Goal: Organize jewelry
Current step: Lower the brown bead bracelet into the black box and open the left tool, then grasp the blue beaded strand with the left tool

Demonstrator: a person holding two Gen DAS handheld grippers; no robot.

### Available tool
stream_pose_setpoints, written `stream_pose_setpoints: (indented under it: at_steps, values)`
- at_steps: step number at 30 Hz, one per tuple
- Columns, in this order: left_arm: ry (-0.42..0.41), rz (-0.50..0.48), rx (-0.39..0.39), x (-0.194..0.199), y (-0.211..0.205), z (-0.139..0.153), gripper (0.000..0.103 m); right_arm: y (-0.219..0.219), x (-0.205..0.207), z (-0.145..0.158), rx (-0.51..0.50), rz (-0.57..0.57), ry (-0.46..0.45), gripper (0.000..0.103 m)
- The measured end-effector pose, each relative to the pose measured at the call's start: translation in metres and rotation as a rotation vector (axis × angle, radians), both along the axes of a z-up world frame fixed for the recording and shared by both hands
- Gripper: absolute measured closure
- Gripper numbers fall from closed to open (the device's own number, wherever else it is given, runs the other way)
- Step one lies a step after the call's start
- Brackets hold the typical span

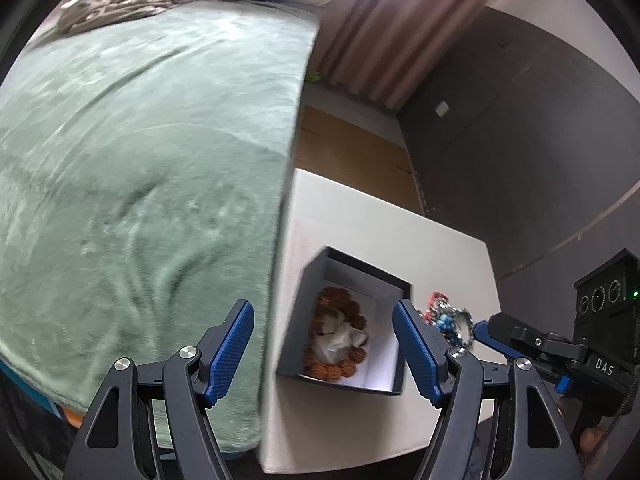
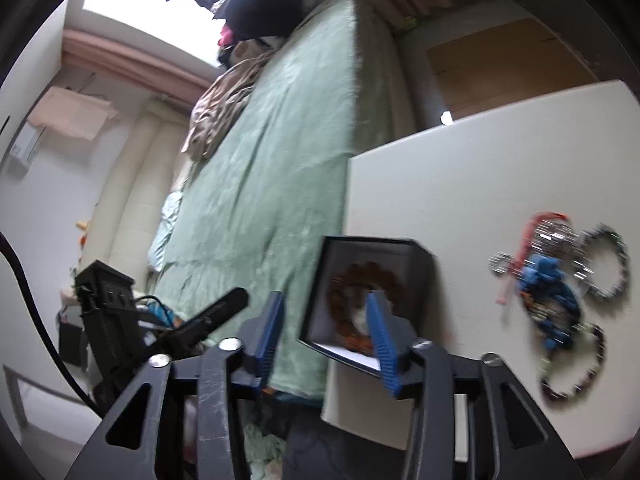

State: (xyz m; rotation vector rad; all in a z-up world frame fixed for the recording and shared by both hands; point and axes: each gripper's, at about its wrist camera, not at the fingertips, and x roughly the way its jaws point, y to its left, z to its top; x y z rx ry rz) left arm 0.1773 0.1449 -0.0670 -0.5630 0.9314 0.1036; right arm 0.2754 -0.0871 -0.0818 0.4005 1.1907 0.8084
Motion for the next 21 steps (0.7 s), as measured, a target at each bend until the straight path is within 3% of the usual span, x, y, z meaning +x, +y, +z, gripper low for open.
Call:
stream_pose_setpoints:
  at_steps: [2,7,11,21]
  values:
    - [-0.005,-0.026,0.01,0.003,-0.012,0.002,0.03,-0.018,-0.003,-0.001,-0.016,-0.033,-0.002,0.038]
    - [-0.008,-0.092,0.015,0.014,-0.042,0.004,0.03,-0.058,-0.007,-0.001,-0.056,-0.097,0.0,0.034]
    - [-0.017,-0.139,0.023,0.022,-0.066,0.007,0.031,-0.087,-0.01,0.002,-0.082,-0.146,-0.016,0.025]
    - [0.012,-0.272,0.04,0.044,-0.133,-0.005,0.04,-0.143,-0.009,-0.008,-0.113,-0.245,0.001,0.024]
